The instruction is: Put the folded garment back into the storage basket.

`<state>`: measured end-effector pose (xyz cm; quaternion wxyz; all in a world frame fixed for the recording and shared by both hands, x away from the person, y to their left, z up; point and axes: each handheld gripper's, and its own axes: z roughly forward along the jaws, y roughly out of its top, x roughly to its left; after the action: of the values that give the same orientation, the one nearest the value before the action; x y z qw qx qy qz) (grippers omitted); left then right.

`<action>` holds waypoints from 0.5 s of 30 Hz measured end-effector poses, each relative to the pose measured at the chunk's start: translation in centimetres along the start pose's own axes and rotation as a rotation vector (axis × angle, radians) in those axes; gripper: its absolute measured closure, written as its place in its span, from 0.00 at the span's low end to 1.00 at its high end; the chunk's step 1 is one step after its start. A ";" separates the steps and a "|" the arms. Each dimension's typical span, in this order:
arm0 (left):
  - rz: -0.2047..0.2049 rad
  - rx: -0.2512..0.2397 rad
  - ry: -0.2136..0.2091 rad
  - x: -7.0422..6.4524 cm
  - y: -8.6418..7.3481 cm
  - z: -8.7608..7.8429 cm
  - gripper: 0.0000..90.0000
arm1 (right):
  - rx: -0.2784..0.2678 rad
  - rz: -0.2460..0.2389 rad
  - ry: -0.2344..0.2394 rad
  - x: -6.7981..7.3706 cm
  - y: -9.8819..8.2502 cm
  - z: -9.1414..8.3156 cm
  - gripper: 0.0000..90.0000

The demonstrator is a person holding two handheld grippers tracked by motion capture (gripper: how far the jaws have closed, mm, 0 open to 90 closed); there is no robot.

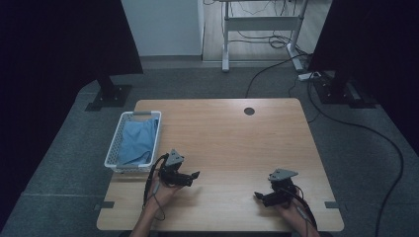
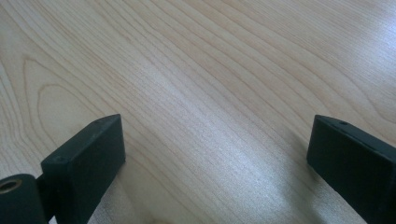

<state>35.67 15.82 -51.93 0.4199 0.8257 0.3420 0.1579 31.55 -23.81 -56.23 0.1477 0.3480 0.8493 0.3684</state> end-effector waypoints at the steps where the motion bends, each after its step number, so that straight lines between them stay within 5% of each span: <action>1: 0.002 0.007 -0.001 -0.1 -0.2 0.1 0.11 | 0.000 0.000 0.000 0.0 0.0 0.0 0.05; 15: 0.024 0.135 0.012 -1.5 -2.6 2.3 0.10 | 0.000 -0.002 0.001 0.0 0.0 0.0 0.05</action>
<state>34.75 14.55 -55.31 0.3593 0.8552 0.3445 0.1442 31.51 -23.80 -56.23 0.1477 0.3471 0.8498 0.3683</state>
